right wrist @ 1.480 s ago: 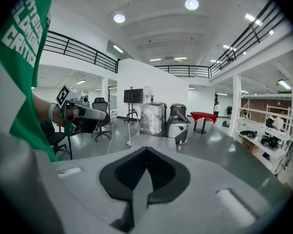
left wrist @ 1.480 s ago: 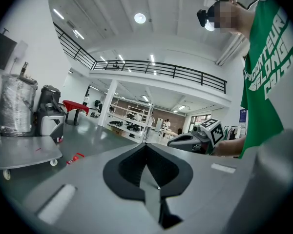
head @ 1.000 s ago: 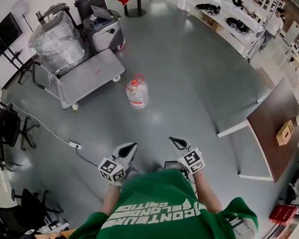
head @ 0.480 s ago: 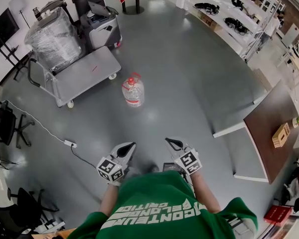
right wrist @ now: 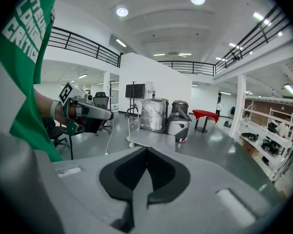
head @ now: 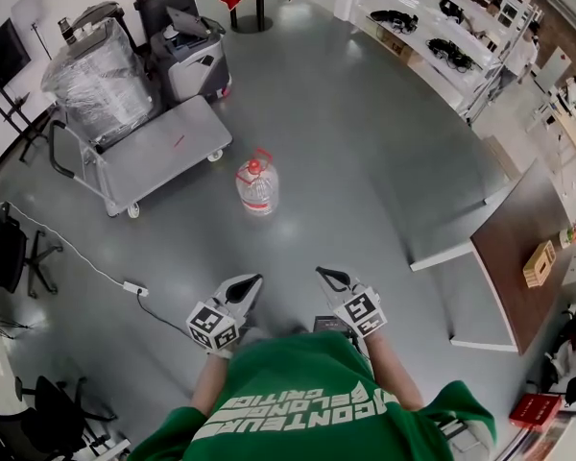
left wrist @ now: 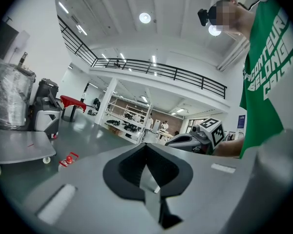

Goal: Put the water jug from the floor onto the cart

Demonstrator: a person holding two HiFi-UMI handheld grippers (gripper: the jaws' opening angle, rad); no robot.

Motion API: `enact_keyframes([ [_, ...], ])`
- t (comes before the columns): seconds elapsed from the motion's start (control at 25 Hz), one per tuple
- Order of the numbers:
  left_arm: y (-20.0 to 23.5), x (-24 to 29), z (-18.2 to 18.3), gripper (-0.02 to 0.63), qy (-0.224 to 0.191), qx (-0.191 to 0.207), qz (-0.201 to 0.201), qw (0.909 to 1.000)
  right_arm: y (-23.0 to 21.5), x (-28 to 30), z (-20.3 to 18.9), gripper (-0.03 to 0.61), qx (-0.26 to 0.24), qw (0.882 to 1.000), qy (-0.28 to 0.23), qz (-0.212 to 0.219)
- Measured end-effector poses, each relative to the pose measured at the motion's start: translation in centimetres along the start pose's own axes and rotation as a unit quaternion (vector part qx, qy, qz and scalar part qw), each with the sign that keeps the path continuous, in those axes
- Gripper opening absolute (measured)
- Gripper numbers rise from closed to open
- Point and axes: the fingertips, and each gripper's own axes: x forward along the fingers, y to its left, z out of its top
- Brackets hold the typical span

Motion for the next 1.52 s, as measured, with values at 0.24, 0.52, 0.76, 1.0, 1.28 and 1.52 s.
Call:
enact_keyframes([
  [0.24, 3.5, -0.9, 2.0, 0.009, -0.006, 0.001, -0.009, 0.9999, 0.4, 3.1, 2.8, -0.008, -0.001, 1.000, -0.004, -0.007],
  [0.52, 7.6, -2.5, 3.4, 0.009, -0.011, -0.010, -0.017, 0.9997, 1.5, 6.8, 5.4, -0.008, -0.003, 1.000, 0.000, -0.010],
  [0.76, 10.5, -4.0, 4.1, 0.009, -0.014, -0.023, -0.022, 0.9994, 2.8, 9.4, 7.4, -0.008, -0.011, 1.000, 0.012, -0.009],
  [1.0, 12.5, -5.5, 4.2, 0.009, -0.015, -0.036, -0.035, 0.9986, 4.1, 11.7, 8.5, -0.008, -0.014, 0.999, 0.025, -0.013],
  [1.28, 15.0, -8.2, 4.2, 0.009, -0.008, -0.047, -0.056, 0.9973, 6.5, 14.9, 10.5, -0.008, -0.027, 0.999, 0.036, -0.021],
  [1.52, 17.6, -10.8, 4.1, 0.009, 0.001, -0.051, -0.057, 0.9970, 9.4, 16.8, 11.4, -0.008, -0.035, 0.998, 0.047, -0.020],
])
